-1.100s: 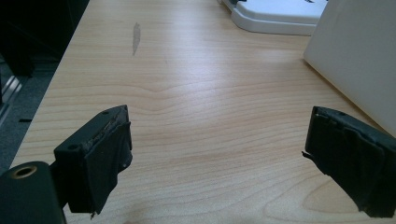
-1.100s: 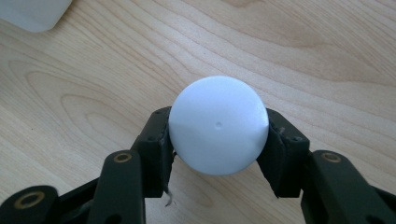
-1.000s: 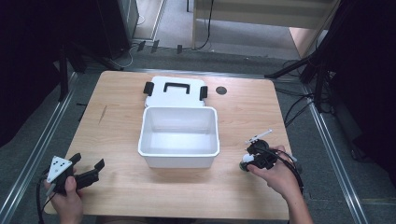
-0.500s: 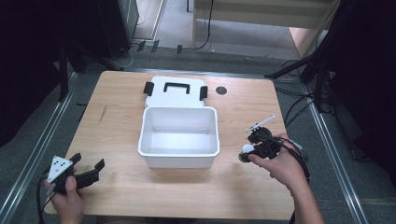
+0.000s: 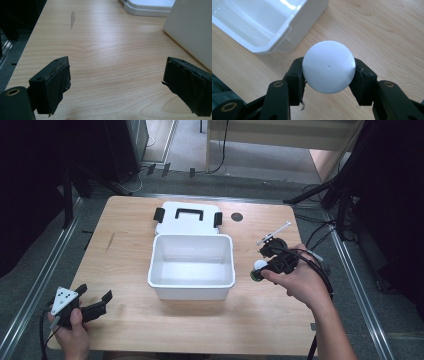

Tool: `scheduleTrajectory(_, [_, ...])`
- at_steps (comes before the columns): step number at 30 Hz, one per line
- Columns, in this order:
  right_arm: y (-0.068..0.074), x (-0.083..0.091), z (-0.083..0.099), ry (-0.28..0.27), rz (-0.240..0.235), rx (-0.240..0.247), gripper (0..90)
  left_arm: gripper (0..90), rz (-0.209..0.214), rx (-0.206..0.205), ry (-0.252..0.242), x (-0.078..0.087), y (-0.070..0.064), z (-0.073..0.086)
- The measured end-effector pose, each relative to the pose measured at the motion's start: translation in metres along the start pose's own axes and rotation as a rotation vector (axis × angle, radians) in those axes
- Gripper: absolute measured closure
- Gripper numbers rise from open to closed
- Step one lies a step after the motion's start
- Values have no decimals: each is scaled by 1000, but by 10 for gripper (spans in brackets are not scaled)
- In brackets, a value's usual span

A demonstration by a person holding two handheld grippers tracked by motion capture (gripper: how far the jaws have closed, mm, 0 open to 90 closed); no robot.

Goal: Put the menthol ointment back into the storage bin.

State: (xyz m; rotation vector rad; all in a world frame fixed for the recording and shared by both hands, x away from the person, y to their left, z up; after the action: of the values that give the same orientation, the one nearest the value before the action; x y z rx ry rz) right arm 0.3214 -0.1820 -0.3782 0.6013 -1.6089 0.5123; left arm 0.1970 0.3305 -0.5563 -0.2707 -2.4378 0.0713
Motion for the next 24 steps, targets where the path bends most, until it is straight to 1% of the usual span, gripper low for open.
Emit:
scheduleTrajectory(5, [8, 12, -12, -8, 5, 21, 510, 82, 1, 0, 3, 0, 0, 0])
scheduleTrajectory(9, [15, 21, -20, -20, -6, 42, 511, 82, 3, 1, 2, 0, 0, 0])
scheduleTrajectory(10, [15, 21, -20, -20, -6, 42, 511, 82, 3, 1, 2, 0, 0, 0])
scheduleTrajectory(11, [20, 24, -25, -27, -8, 54, 511, 82, 4, 1, 2, 0, 0, 0])
scheduleTrajectory(12, [20, 24, -25, -27, -8, 54, 511, 82, 4, 1, 2, 0, 0, 0])
scheduleTrajectory(13, [24, 26, -30, -28, -9, 72, 510, 82, 6, 1, 3, 0, 0, 0])
scheduleTrajectory(14, [26, 26, -32, -25, -9, 71, 511, 82, 6, 1, 3, 0, 1, 0])
scheduleTrajectory(15, [28, 27, -34, -26, -8, 81, 511, 82, 6, 1, 4, 0, 1, 0])
scheduleTrajectory(18, [35, 28, -40, -24, -15, 92, 511, 82, 10, 3, 2, 0, 1, 0])
scheduleTrajectory(19, [37, 28, -43, -24, -14, 105, 511, 82, 10, 4, 0, 0, 0, 0])
scheduleTrajectory(24, [46, 25, -51, -15, -21, 125, 511, 82, 10, 3, 1, 0, 1, 0])
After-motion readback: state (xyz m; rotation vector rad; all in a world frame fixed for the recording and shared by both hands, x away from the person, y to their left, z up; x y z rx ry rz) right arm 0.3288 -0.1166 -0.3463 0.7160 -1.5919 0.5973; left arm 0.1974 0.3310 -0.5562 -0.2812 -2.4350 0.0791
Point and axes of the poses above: each handheld gripper's, and its own axes: x roughly backward along the jaws, z roughly out of its underside, y roughly to its left, the point moved 1 cm from there along -x, roughly forward along the jaws, and after that the axes turned 14 degrees about y, right-handed, at the moved point
